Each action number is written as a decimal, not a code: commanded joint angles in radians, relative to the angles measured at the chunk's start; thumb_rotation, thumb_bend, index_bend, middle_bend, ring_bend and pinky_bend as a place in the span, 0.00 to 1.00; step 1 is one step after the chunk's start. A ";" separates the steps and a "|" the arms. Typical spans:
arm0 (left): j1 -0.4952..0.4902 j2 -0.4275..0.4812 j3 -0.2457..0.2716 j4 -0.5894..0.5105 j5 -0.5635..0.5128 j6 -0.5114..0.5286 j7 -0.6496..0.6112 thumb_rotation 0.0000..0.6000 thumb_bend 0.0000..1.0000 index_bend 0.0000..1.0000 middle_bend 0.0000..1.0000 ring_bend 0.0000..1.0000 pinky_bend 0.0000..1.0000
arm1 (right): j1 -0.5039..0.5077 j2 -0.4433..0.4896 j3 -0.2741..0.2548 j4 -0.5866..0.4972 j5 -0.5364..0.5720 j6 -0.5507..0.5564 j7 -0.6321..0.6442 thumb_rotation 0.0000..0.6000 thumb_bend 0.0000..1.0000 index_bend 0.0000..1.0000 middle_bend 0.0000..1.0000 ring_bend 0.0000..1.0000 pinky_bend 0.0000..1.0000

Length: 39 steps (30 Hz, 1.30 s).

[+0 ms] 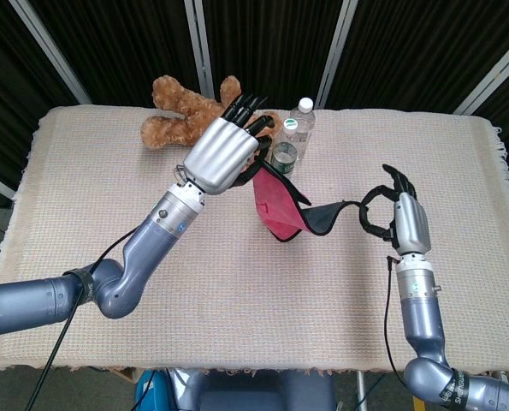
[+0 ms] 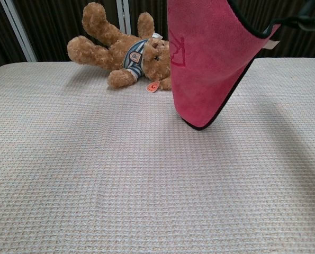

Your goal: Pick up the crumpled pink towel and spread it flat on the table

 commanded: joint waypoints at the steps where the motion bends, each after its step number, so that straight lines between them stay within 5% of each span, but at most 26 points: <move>1: 0.018 0.005 0.009 -0.007 -0.013 0.009 -0.002 1.00 0.48 0.63 0.26 0.00 0.01 | 0.013 0.029 0.022 -0.030 0.000 0.024 -0.035 1.00 0.47 0.66 0.12 0.00 0.00; 17: 0.108 0.004 0.040 -0.018 -0.061 0.042 -0.029 1.00 0.48 0.64 0.26 0.00 0.01 | 0.101 0.064 0.052 -0.054 0.051 0.084 -0.194 1.00 0.47 0.67 0.13 0.00 0.00; 39: 0.138 -0.192 0.078 0.219 -0.005 0.033 -0.103 1.00 0.48 0.64 0.27 0.00 0.01 | 0.189 -0.023 0.024 0.136 0.110 0.050 -0.203 1.00 0.47 0.67 0.13 0.00 0.00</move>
